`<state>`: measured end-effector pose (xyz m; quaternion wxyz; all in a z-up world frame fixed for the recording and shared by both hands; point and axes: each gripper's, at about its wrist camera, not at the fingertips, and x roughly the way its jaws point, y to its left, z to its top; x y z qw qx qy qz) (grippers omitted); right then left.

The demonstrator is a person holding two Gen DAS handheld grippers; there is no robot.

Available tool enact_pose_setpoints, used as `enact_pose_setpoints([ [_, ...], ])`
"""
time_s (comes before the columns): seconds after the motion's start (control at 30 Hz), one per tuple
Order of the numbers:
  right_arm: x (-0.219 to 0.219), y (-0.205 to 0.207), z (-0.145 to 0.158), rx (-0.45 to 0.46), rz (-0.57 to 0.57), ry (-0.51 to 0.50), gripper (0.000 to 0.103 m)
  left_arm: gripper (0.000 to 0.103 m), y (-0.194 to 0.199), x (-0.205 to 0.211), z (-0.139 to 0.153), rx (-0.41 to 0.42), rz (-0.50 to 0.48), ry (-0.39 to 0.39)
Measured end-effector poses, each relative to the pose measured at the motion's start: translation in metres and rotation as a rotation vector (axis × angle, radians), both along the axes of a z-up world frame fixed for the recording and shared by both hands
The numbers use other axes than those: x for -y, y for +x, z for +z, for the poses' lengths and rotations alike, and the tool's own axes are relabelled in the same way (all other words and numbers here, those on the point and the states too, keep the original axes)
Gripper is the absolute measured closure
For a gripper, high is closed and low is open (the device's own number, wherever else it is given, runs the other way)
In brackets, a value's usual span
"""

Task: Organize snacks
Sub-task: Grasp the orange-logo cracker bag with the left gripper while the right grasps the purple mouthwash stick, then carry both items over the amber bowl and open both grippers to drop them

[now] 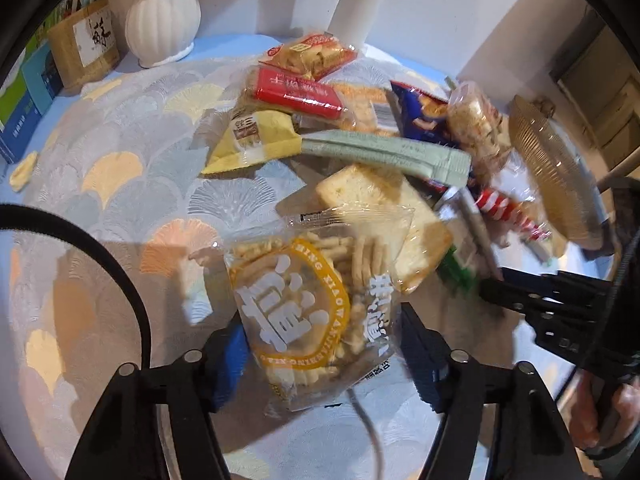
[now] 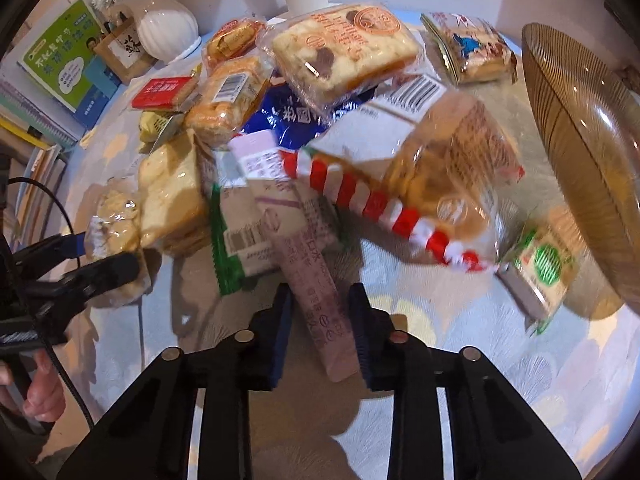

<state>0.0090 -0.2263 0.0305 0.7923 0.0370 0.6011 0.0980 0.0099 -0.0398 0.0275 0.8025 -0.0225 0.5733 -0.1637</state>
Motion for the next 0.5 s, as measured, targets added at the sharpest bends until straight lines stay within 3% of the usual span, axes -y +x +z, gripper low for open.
enact_pose_setpoints([
  [0.5,0.013,-0.062,-0.001,-0.096,0.020,0.074,0.083,0.040,-0.018,-0.014,0.022,0.059,0.011,-0.007],
])
